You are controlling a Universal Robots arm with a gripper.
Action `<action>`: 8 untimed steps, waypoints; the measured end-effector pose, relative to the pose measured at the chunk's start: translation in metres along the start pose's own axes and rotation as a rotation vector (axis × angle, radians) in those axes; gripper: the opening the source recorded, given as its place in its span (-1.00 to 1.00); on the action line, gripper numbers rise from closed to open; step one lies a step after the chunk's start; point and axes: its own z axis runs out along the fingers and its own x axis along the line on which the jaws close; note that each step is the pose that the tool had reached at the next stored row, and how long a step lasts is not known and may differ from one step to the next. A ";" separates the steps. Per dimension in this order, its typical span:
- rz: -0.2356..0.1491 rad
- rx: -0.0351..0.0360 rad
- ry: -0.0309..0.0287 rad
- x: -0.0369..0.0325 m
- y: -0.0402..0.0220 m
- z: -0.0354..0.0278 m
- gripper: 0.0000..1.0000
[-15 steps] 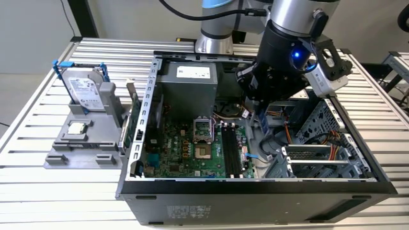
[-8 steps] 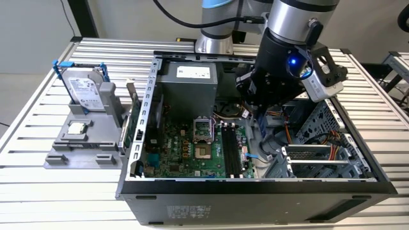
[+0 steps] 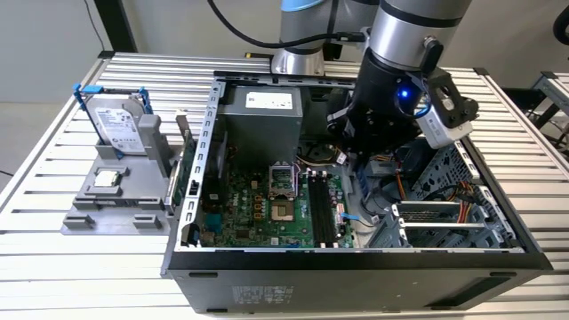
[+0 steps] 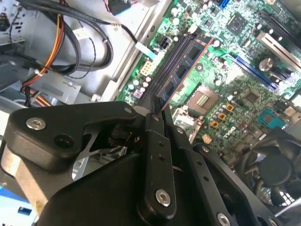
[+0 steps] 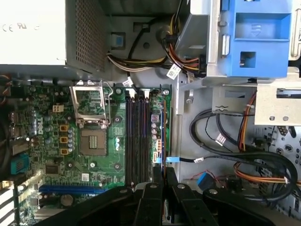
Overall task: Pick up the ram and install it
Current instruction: 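Insert the ram into the slot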
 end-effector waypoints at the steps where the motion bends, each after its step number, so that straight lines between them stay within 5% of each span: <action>1: 0.001 0.0000 0.0001 0.0004 0.0001 0.0018 -1.00; 8: 0.012 -0.0002 0.0005 0.0042 0.0008 0.0145 -1.00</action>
